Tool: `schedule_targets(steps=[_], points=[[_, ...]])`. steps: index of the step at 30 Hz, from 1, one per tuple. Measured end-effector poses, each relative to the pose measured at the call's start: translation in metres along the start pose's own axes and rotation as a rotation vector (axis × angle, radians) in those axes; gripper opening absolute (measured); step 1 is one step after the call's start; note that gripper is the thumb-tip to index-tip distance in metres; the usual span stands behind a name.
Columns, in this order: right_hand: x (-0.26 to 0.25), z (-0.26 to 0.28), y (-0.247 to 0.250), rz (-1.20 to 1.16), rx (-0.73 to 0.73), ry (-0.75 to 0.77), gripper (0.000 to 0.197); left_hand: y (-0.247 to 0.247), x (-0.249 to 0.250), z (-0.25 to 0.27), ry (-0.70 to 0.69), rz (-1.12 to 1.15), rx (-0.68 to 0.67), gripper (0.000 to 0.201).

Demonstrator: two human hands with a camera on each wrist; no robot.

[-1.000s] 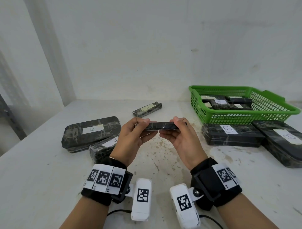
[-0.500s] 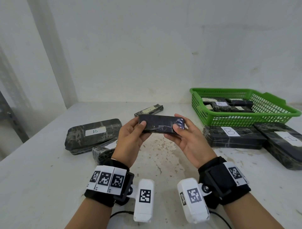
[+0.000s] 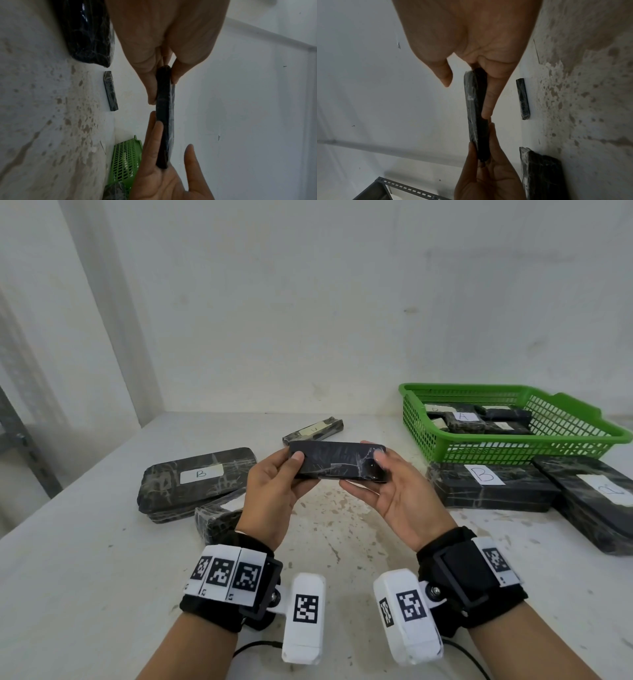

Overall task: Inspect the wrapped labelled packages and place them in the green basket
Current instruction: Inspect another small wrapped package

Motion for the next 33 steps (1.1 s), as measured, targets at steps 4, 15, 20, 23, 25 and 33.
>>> schedule_targets(steps=[4,15,20,23,25,33], points=[[-0.0005,0.0001,0.0009,0.045,0.024,0.043,0.028,-0.0009,0.0031,0.0015,0.016,0.050,-0.008,0.020],[0.0002,0.0020,-0.0045,0.049,0.046,0.014,0.038,-0.0003,0.0016,0.0005,-0.013,-0.027,0.035,0.022],[-0.0003,-0.0010,0.0012,0.086,0.107,0.096,0.034,-0.0038,0.0012,0.0022,-0.006,-0.043,0.002,0.032],[-0.0007,0.0011,-0.0024,0.084,0.094,0.088,0.038,-0.0018,-0.0014,0.0014,-0.016,-0.074,0.031,0.023],[0.0005,0.0028,-0.0050,0.084,0.075,0.071,0.039,-0.0010,-0.0016,0.0011,-0.018,-0.077,0.041,0.020],[0.0015,0.0016,0.0008,0.174,0.127,0.164,0.021,-0.0063,-0.0018,0.0043,-0.037,-0.096,-0.045,0.019]])
Point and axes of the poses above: each hand's wrist, its own z-axis away from the middle knuckle, its own y-axis out of the back of the hand, x = y × z, the point moved 2 cm from there along -z, towards the middle knuckle, and after that the axes turned 14 degrees about -z, right-handed, at the moved point
